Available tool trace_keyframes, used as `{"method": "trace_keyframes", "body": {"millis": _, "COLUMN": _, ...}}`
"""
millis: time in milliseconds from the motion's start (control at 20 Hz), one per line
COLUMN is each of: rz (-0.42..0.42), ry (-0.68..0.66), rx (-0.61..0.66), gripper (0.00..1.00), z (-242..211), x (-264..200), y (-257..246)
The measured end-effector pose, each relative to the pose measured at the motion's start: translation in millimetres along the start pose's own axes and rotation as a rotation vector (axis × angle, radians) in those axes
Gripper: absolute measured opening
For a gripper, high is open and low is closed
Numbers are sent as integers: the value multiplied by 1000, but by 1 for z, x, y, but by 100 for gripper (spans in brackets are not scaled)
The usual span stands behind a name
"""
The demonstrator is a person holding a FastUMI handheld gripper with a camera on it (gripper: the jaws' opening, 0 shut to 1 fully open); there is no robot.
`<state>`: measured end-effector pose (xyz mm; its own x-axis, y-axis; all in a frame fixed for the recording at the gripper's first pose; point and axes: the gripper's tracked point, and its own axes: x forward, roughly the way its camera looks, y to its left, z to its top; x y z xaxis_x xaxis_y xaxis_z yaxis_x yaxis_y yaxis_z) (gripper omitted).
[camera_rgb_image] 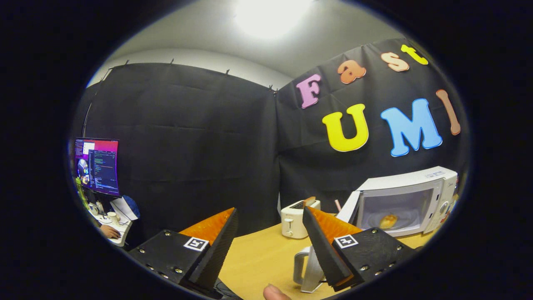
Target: Open the microwave, put the food inside, and close the microwave door.
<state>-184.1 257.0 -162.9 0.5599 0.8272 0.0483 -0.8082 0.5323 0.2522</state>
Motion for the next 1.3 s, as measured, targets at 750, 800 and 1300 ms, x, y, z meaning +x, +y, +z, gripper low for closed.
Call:
{"method": "trace_keyframes", "body": {"millis": 750, "rz": -73, "ry": 250, "rx": -187, "gripper": 5, "z": -148, "x": 42, "y": -49}}
{"method": "trace_keyframes", "body": {"millis": 800, "rz": -78, "ry": 245, "rx": -195, "gripper": 3, "z": -147, "x": 39, "y": -52}}
{"method": "trace_keyframes", "body": {"millis": 1300, "rz": -300, "ry": 237, "rx": -240, "gripper": 3, "z": -123, "x": -27, "y": -132}}
